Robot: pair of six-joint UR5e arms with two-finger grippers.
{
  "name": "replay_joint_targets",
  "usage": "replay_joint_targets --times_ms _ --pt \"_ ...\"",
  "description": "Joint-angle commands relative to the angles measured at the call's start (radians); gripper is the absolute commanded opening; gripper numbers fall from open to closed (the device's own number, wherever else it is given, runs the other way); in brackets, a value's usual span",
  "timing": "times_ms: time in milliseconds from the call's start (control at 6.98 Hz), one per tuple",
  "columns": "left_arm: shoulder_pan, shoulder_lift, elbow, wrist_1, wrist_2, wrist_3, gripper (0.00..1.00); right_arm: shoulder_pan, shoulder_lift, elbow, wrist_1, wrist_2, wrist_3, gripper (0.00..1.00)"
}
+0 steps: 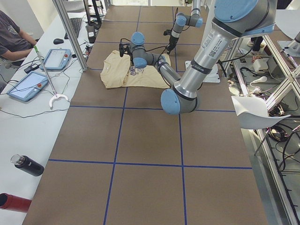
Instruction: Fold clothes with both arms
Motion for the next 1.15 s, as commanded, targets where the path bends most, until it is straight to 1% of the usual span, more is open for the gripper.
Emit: replay_joint_targets --times_ms 0,143,287,430,573,716,1003 --pt "0.031 0.181 -0.183 0.058 0.011 -0.024 0.84 0.006 -0.019 0.053 -0.014 0.008 0.000 0.00" --pt "0.106 0.289 -0.263 0.060 0.079 -0.051 0.84 0.005 -0.040 0.066 -0.014 0.012 -0.002 0.00" --pt "0.210 0.331 -0.305 0.116 0.203 -0.136 0.84 0.003 -0.040 0.066 -0.012 0.018 -0.002 0.00" --pt "0.293 0.334 -0.340 0.210 0.277 -0.168 0.83 0.002 -0.040 0.070 -0.012 0.022 -0.003 0.00" --pt "0.370 0.334 -0.350 0.282 0.331 -0.224 0.83 0.002 -0.040 0.072 -0.011 0.032 -0.003 0.00" --pt "0.416 0.339 -0.351 0.295 0.345 -0.261 0.79 0.000 -0.037 0.072 -0.011 0.032 -0.003 0.00" --pt "0.437 0.366 -0.359 0.309 0.344 -0.263 0.75 0.002 -0.039 0.078 -0.012 0.032 -0.003 0.00"
